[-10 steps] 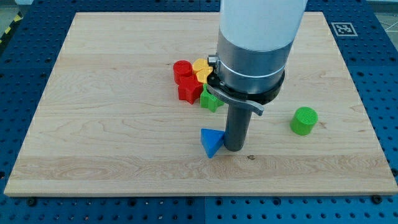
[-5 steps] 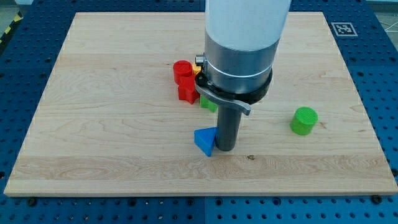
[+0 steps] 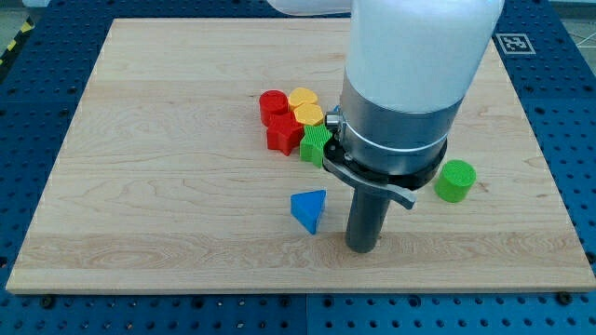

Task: Slide the blue triangle left a bit

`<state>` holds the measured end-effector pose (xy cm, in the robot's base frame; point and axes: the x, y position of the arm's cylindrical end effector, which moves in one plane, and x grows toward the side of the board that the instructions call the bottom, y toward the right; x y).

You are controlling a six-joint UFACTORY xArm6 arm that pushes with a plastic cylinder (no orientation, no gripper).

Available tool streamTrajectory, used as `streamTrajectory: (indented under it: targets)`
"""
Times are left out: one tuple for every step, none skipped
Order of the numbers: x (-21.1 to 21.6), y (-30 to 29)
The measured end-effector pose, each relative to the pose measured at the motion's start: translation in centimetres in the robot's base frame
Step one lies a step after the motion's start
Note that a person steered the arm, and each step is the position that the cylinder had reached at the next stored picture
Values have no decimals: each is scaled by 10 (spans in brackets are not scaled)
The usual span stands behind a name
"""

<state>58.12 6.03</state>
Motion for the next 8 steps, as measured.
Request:
streamTrajectory:
  targets:
    - [-2, 0]
    - [-4, 0]
    - [-6, 0]
    - [-10, -1]
    - [-10, -2]
    - [-10, -10]
    - [-10, -20]
    - [-11, -22]
